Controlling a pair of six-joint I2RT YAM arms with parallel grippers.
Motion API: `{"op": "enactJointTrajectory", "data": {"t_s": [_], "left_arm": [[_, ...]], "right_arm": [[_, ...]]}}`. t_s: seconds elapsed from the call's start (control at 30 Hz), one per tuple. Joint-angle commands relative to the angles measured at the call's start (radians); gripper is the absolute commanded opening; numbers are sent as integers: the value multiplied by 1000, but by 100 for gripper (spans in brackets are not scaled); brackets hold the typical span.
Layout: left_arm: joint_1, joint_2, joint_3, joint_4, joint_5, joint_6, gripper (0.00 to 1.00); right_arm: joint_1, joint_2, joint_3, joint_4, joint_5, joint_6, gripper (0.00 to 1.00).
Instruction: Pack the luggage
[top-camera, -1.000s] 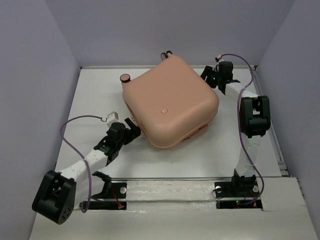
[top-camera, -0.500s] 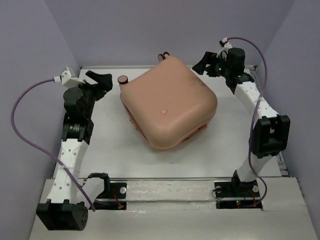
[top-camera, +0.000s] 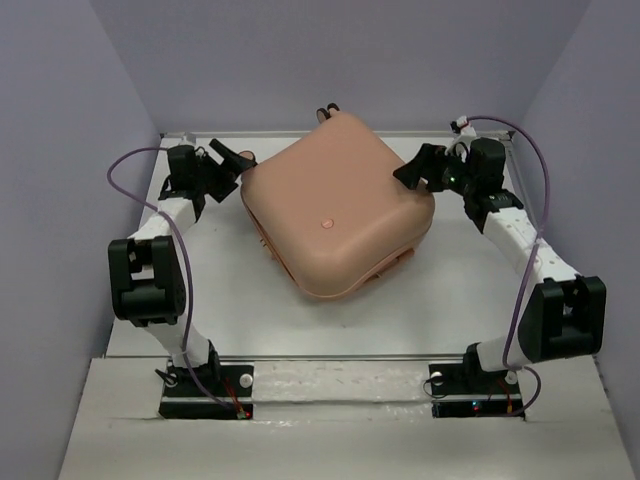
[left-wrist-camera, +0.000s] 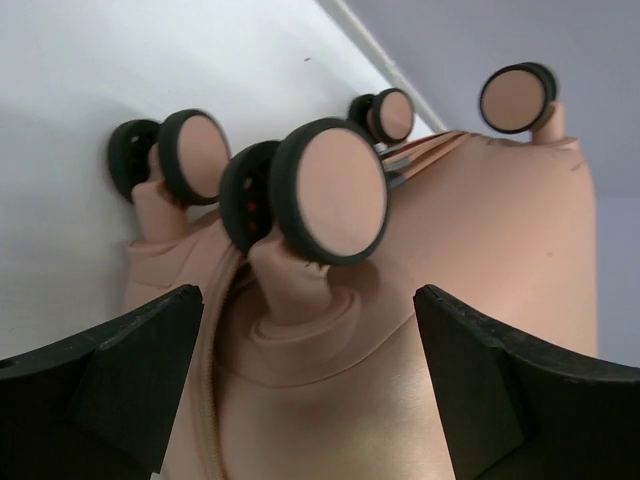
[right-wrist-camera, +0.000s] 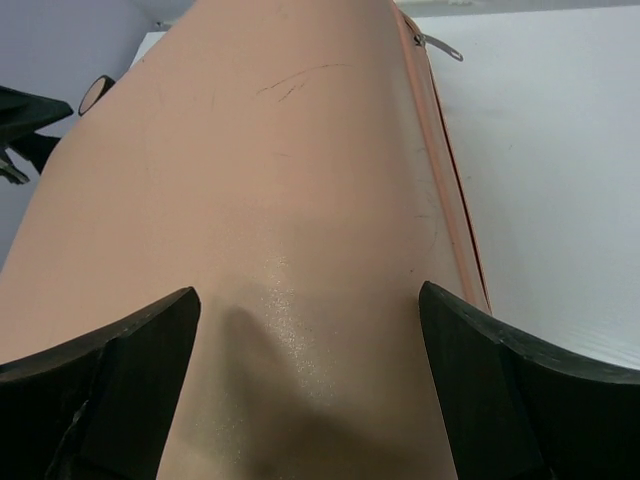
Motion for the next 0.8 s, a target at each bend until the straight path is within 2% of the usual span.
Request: {"op": "enactJointTrajectory", "data": {"t_s": [0.0, 0.2, 0.43, 0.53, 0.57, 0.67, 0.7, 0.77], "left_arm": [[-4, 26, 66, 166, 106, -100, 99], [-19, 123, 29, 370, 129, -241, 99], [-33, 207, 49, 489, 115, -329, 99], [-39, 229, 35, 593, 92, -390, 95], [-41, 238, 28, 668, 90, -409, 84], [-47, 246, 5, 753, 67, -455, 55], [-46, 246, 2, 802, 67, -463, 34], [-46, 243, -2, 839, 66, -479, 15]], "right_arm": [[7, -73, -88, 78, -88, 27, 96], [25, -123, -160, 118, -123, 49, 96], [45, -149, -214, 130, -140, 56, 96], [66, -171, -245, 141, -140, 55, 96], [66, -177, -252, 141, -138, 55, 96], [66, -217, -289, 141, -141, 63, 96], [66, -229, -300, 141, -143, 61, 96], [66, -255, -320, 140, -134, 58, 96]]}}
